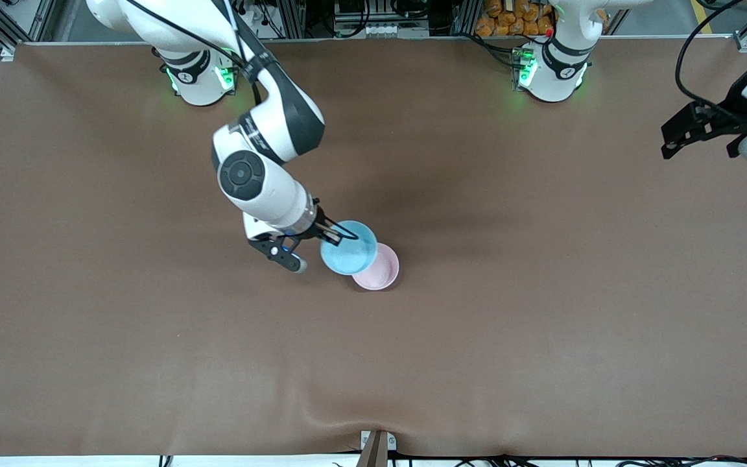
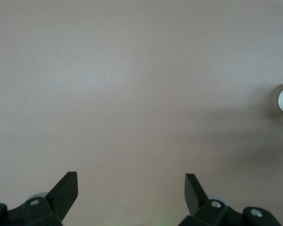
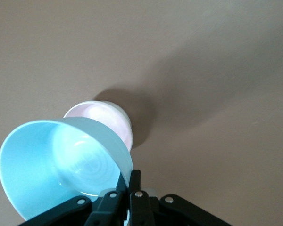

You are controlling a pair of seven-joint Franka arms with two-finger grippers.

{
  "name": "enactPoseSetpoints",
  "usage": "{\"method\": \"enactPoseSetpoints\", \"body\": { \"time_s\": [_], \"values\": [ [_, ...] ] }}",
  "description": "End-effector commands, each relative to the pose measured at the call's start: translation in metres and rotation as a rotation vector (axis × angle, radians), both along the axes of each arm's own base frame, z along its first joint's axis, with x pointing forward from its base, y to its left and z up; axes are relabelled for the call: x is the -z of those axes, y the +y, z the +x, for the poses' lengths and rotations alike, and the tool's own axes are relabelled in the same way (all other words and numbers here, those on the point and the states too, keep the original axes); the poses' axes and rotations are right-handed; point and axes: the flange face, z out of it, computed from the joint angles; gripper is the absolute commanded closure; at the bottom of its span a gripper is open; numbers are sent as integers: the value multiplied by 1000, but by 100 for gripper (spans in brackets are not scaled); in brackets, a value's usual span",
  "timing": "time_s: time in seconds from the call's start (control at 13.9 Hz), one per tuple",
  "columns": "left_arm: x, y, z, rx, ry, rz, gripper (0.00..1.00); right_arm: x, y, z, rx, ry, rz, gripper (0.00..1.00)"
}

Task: Stack pink and blue bowls on white bowl
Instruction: 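Move the blue bowl with the right gripper over the pink bowl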

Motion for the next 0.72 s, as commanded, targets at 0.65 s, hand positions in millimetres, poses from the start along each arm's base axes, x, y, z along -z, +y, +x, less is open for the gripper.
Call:
{"method": "enactPoseSetpoints", "body": {
  "time_s": [0.65],
  "values": [
    [16,41,13,36,-4,-24,0,73,24,5,-7,-24,20,100]
  ]
}}
